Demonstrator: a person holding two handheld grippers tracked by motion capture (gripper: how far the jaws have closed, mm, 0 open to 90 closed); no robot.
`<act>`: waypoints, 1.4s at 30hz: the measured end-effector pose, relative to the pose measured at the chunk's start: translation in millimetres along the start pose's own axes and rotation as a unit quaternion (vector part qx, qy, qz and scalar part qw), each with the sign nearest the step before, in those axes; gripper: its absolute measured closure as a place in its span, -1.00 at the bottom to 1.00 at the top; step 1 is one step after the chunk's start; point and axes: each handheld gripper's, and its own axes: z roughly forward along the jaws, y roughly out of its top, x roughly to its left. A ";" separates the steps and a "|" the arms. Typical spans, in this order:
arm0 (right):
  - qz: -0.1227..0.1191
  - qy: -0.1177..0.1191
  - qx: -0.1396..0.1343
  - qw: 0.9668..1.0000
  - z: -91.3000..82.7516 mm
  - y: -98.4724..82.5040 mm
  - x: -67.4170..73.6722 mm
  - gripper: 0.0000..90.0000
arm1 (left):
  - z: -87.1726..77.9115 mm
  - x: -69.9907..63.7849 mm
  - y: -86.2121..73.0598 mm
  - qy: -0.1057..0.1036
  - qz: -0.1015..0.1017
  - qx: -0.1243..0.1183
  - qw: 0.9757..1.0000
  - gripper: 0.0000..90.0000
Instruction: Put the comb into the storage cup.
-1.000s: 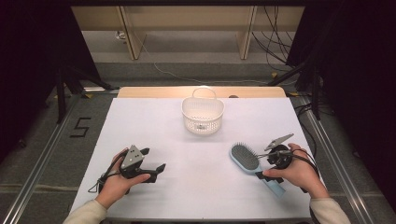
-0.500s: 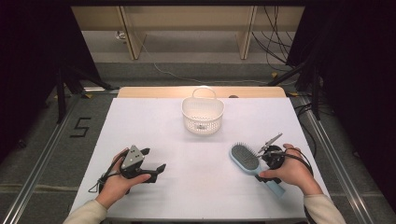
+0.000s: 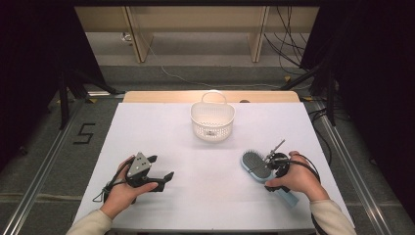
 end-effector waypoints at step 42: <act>0.027 -0.016 0.060 0.998 0.8 18.5 7.7 0.44 | 0.1 -0.6 -0.2 -0.002 -0.001 0.000 1.000 -0.71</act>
